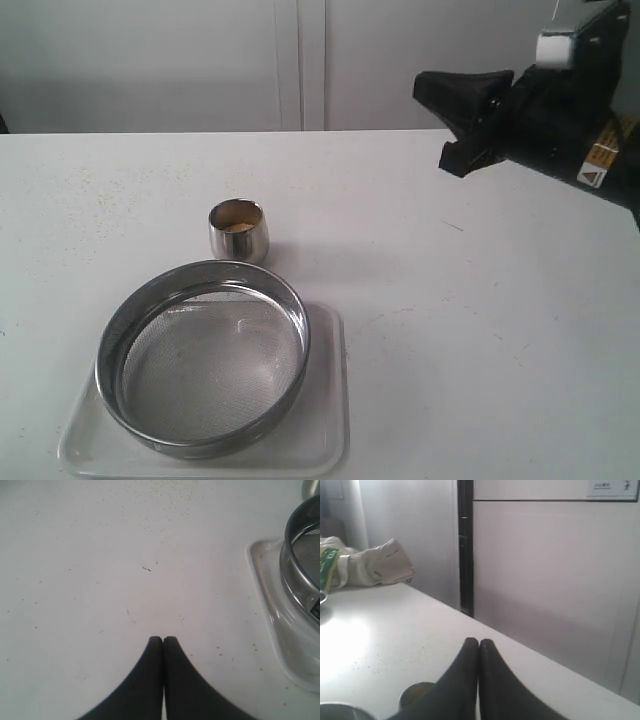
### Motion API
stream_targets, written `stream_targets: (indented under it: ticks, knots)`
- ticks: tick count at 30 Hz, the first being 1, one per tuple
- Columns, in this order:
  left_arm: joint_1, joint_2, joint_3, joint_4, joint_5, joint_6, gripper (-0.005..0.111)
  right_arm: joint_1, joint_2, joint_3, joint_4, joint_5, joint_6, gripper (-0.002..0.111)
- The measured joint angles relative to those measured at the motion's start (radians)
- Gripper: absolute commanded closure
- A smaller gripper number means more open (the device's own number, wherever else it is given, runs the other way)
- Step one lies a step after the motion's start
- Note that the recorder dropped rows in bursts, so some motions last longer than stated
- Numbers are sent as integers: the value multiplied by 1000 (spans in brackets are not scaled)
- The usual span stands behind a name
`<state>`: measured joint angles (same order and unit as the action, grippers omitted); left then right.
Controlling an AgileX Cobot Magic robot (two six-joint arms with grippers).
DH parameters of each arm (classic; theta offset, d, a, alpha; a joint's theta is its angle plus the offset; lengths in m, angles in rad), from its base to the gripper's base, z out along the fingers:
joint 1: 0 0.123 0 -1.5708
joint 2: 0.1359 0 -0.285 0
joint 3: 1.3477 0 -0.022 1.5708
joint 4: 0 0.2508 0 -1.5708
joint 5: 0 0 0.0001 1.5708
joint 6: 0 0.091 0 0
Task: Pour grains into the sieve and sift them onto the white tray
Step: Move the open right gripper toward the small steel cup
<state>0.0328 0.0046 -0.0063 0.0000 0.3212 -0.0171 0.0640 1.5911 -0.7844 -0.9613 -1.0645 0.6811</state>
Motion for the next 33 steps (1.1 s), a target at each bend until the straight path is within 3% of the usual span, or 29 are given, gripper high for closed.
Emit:
stream_targets:
  ticks: [9,22,24,26,33]
  knots:
    - [0,0,0,0,0,0,107,0,207,-182,-330,-48,-18,108]
    - [0,0,0,0,0,0,107,0,461,-420,-484,-106,-18,106]
    - [0,0,0,0,0,0,107,9,492,-436,-484,-104,-29,100]
    - [0,0,0,0,0,0,107,20,518,-442,-484,-97,-75,87]
    - [0,0,0,0,0,0,107,84,587,-442,-415,-71,-211,33]
